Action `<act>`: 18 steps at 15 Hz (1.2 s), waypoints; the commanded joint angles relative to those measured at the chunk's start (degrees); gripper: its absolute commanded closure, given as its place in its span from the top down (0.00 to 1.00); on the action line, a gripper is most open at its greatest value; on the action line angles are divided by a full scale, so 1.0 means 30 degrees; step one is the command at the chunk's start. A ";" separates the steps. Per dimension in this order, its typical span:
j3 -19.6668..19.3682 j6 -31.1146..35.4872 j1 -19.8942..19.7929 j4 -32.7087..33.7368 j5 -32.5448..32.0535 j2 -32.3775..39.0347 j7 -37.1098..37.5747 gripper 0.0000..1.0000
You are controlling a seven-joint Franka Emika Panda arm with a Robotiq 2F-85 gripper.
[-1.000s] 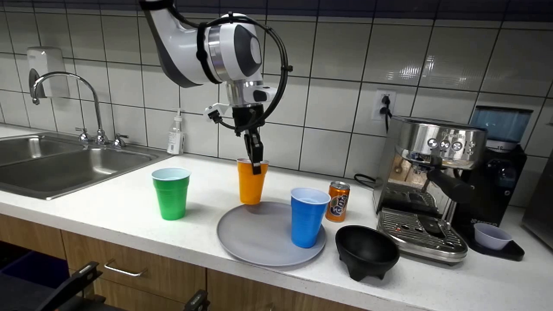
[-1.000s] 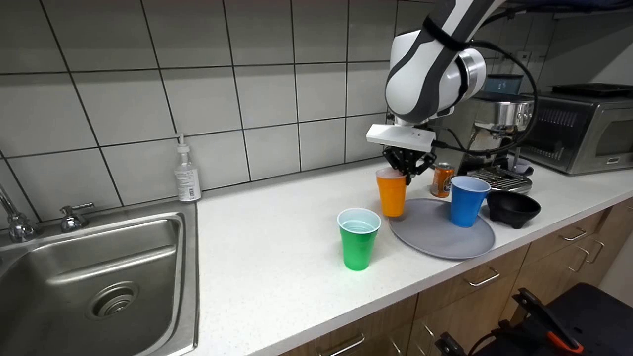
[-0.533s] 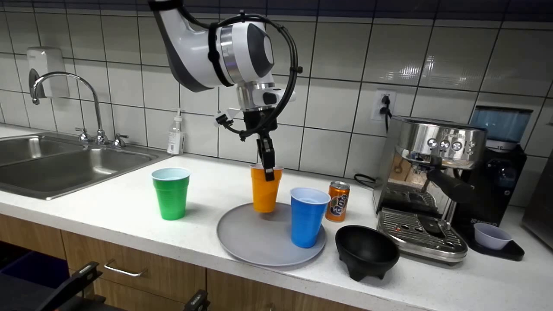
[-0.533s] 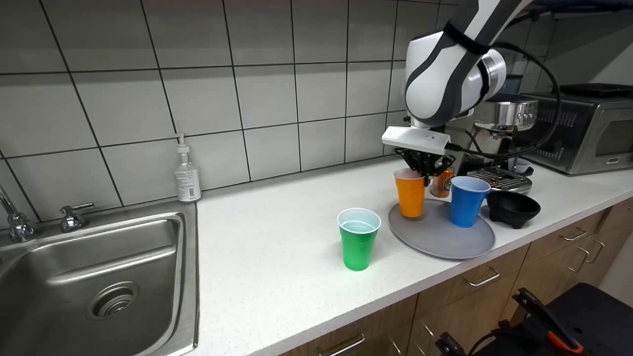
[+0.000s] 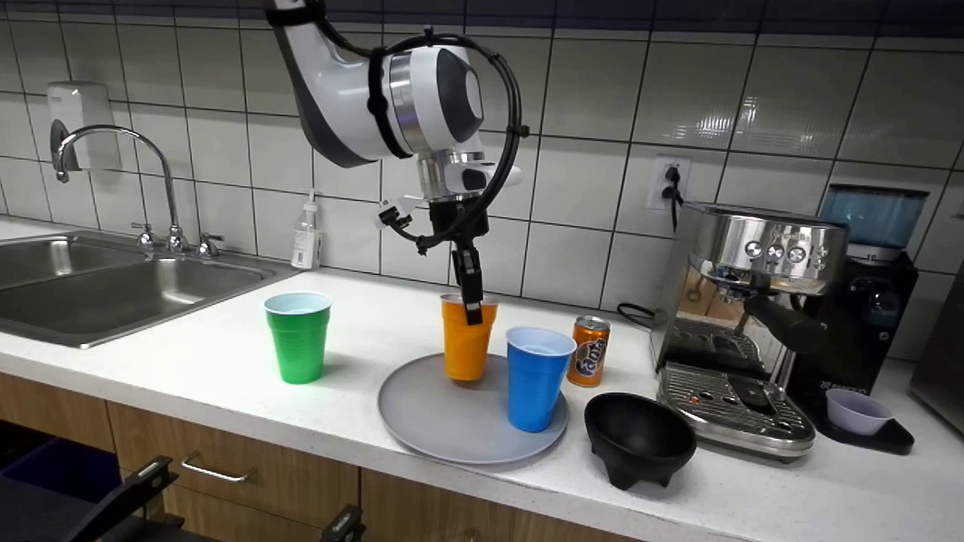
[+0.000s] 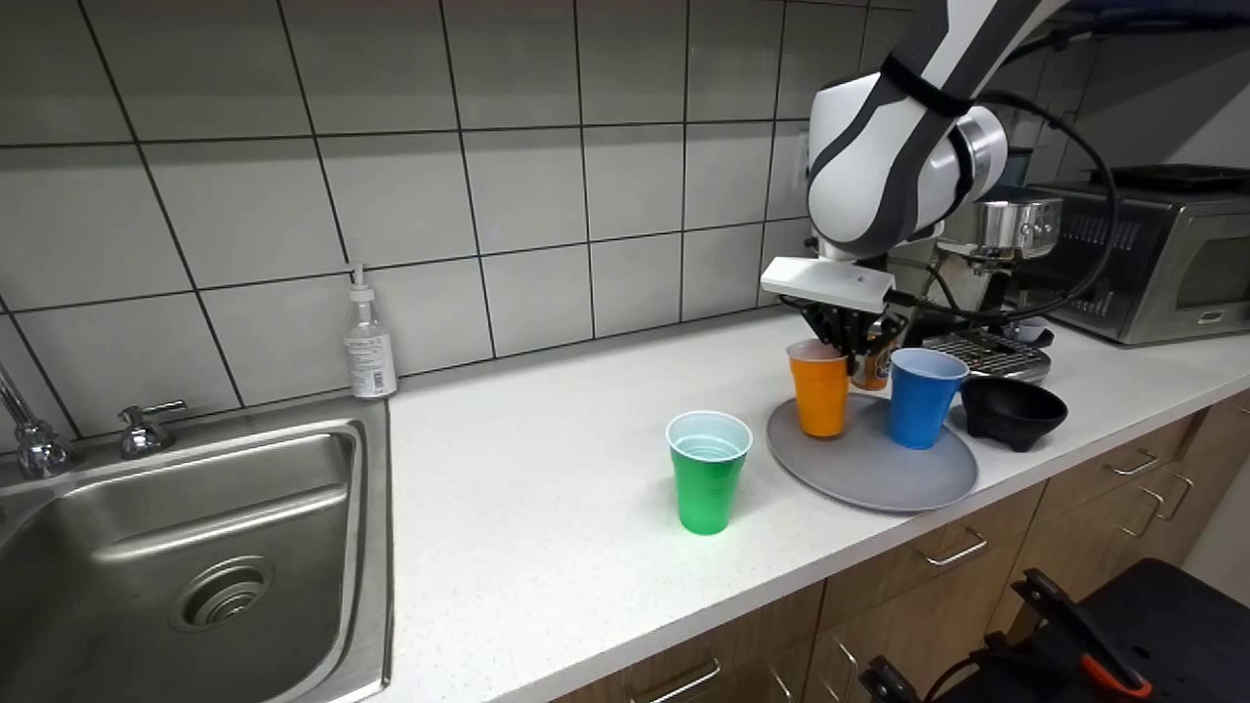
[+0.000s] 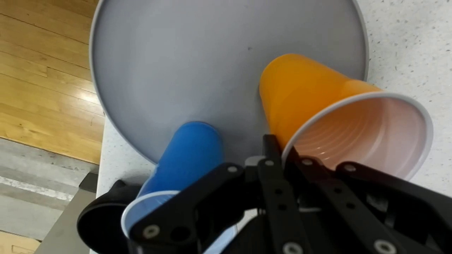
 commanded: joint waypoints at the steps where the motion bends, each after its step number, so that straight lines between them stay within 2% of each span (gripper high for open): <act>1: 0.0190 0.0186 -0.0314 -0.0031 -0.0213 0.0115 0.0714 0.01; 4: 0.0154 0.0235 -0.0284 -0.0039 -0.0233 0.0168 0.0851 0.01; 5: 0.0151 0.0233 -0.0284 -0.0079 -0.0205 0.0109 0.0874 0.29; 6: 0.0131 0.0300 -0.0264 -0.0159 -0.0292 -0.0023 0.0943 0.31; 8: 0.0148 0.0247 -0.0279 -0.0284 -0.0251 -0.0315 0.0815 0.44; 15: 0.0212 -0.0023 -0.0343 -0.1034 -0.0704 -0.1853 0.0804 0.95; 16: 0.0322 -0.0038 -0.0401 -0.1255 -0.0608 -0.2188 0.0689 1.00; 18: 0.0563 -0.0018 -0.0479 -0.1683 -0.0564 -0.2831 0.0540 1.00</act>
